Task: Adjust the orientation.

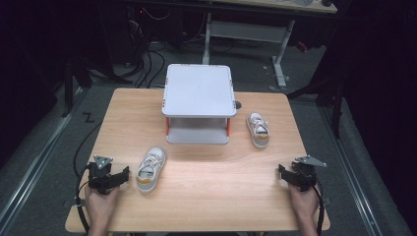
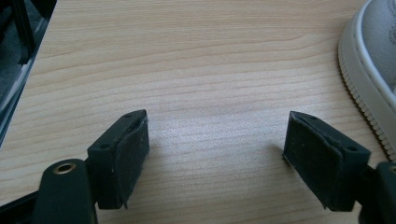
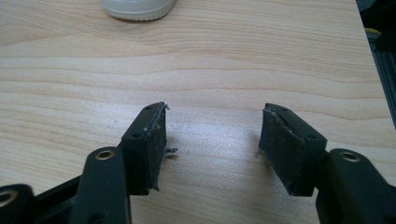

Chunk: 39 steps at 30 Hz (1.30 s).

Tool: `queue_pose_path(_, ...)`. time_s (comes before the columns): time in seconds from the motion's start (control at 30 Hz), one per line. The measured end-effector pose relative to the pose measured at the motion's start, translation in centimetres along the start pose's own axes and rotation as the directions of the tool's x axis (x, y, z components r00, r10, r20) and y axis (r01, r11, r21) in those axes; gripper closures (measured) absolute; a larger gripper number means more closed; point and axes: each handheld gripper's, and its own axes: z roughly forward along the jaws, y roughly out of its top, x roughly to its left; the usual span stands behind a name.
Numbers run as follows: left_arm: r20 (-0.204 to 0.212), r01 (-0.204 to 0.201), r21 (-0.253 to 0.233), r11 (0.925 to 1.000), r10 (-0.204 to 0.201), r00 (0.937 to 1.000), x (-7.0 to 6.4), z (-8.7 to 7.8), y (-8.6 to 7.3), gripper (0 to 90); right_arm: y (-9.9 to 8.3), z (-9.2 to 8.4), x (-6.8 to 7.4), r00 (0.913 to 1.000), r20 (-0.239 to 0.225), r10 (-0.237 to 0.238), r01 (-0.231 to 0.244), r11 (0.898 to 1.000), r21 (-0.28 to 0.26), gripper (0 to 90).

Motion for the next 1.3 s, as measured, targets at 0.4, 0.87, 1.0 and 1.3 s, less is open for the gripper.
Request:
queue_pose_path(0.4,-0.014,0.013,0.000,0.9999,-0.013,0.9998,-0.2,0.0,0.0,23.2,0.0,0.0,0.1,1.0000,-0.002,-0.001,0.001,1.000,0.004,37.4)
queue_pose_path(0.87,-0.031,0.011,-0.017,0.9998,-0.011,0.9995,-0.7,-0.4,-0.2,39.6,0.0,0.0,0.1,1.0000,-0.001,0.001,-0.001,1.000,0.006,35.7)
queue_pose_path(1.0,-0.031,0.001,-0.020,0.9998,-0.001,0.9995,-1.0,-0.6,-0.1,41.5,0.0,0.0,0.1,1.0000,-0.001,0.001,-0.001,1.000,0.006,35.7)
queue_pose_path(1.3,0.057,0.004,-0.040,0.9992,-0.002,0.9984,-0.9,-2.0,0.4,46.3,0.0,0.0,0.1,1.0000,0.000,0.001,-0.001,1.000,0.006,35.7)
